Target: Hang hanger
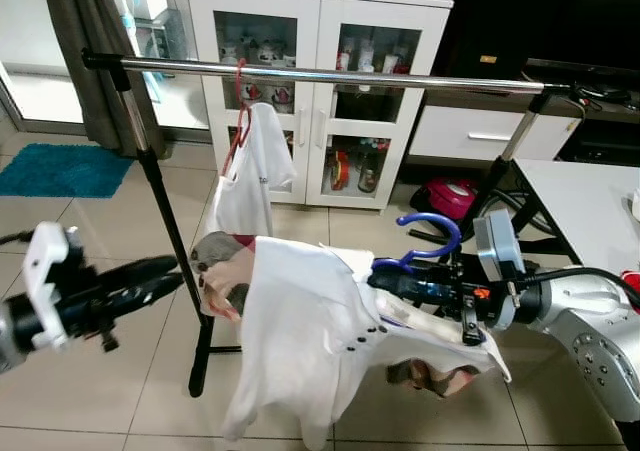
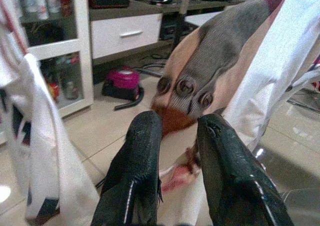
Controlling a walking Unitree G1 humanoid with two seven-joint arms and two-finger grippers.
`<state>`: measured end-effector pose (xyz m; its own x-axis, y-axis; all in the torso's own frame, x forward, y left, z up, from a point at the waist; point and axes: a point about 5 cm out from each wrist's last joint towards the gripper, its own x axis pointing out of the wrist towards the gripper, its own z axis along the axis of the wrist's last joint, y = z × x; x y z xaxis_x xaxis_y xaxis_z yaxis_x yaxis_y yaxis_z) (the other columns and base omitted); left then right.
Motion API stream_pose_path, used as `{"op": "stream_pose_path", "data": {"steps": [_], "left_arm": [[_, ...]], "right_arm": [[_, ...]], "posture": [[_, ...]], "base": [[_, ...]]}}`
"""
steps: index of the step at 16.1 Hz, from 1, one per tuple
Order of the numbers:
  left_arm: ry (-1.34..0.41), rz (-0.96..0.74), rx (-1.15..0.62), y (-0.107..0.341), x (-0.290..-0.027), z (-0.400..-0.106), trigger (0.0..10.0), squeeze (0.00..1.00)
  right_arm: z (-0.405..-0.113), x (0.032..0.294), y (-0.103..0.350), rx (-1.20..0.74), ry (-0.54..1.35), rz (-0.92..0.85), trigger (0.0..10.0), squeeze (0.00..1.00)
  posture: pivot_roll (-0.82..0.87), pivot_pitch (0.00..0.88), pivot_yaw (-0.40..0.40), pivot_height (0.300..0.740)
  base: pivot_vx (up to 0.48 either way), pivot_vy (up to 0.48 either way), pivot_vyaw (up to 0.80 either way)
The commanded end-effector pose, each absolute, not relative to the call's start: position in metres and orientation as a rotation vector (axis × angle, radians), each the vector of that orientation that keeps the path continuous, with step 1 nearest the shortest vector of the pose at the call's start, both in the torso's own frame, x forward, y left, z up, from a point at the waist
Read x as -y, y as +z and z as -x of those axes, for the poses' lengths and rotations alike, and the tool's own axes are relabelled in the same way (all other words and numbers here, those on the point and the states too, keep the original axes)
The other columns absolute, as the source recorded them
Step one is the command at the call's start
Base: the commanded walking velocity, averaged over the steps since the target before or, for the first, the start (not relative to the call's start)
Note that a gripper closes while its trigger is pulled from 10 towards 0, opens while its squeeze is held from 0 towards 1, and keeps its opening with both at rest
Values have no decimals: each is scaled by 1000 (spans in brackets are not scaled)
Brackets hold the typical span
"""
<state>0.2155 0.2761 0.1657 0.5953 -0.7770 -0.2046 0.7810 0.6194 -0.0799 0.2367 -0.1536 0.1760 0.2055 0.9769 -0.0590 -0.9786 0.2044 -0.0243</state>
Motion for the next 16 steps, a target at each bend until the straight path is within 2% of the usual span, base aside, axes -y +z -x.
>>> {"op": "stream_pose_path", "data": {"steps": [1,5,10,11,12,13,14,15,16], "left_arm": [[-965,-14,-228,168,-268,-220,10000,1000],[-1046,-34,-227,166,-255,-231,10000,1000],[-1059,-114,-275,159,-253,-240,10000,1000],[-1037,-132,-288,156,-255,-242,10000,882],[-1024,-134,-287,154,-256,-243,10000,882],[-1011,-123,-279,153,-256,-245,0,659],[-1004,-102,-265,152,-255,-247,0,63],[-1007,-88,-255,152,-254,-248,0,0],[-1009,-76,-246,152,-252,-249,0,0]], "right_arm": [[-237,152,183,-2,1385,79,10000,0],[-237,152,185,3,1391,87,10000,0],[-237,152,186,4,1392,90,10000,0],[-237,152,186,6,1390,91,10000,0],[-237,152,186,6,1389,92,10000,0],[-237,152,186,7,1388,92,10000,0],[-238,153,186,7,1387,92,10000,0],[-238,153,186,7,1386,93,10000,0],[-238,153,186,6,1385,93,10000,0]], "posture": [[-20,0,-51,740],[-35,0,-44,740],[-38,0,-43,740],[-38,0,-43,740],[-38,0,-43,740],[-39,0,-39,740],[-39,0,-40,740],[-39,0,-41,740],[-40,0,-41,740]], "base": [[0,0,0],[0,0,0],[0,0,0],[0,0,0],[0,0,0],[0,0,0],[0,0,0],[0,0,0],[0,0,0]]}}
